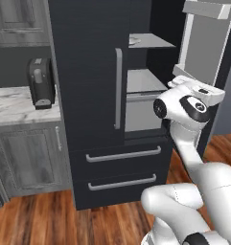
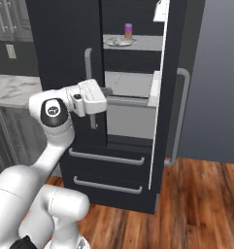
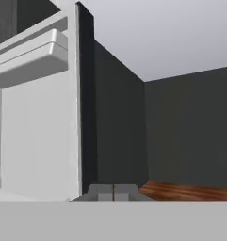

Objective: Retrieve the fish from the fridge and place it on the saucepan with marinade on the stove.

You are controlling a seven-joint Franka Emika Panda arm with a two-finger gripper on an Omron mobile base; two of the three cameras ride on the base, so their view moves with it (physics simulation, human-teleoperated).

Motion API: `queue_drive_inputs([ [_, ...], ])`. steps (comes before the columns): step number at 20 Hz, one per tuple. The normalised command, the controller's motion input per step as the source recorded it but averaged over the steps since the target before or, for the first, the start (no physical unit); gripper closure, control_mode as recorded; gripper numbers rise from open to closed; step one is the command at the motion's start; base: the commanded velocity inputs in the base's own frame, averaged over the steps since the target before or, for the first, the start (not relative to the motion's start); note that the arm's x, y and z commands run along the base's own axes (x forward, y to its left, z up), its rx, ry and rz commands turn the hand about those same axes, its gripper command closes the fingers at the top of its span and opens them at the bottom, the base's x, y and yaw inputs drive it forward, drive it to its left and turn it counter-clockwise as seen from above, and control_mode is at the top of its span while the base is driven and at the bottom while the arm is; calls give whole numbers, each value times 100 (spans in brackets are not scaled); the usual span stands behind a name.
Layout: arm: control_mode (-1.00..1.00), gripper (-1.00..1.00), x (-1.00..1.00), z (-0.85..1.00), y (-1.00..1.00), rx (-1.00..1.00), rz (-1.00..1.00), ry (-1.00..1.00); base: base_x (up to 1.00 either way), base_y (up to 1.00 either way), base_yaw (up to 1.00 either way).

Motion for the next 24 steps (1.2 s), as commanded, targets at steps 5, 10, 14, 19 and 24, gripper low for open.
queue_drive_inputs([
  [5,-100,100,-2,0,68,0,33,5,0,0,0],
  [10,-100,100,-5,0,44,0,37,1,0,0,0],
  [14,-100,100,0,0,42,2,34,0,0,0,0],
  [19,-100,100,21,0,56,3,26,5,0,0,0],
  [24,-100,-100,38,0,67,6,25,14,0,0,0],
])
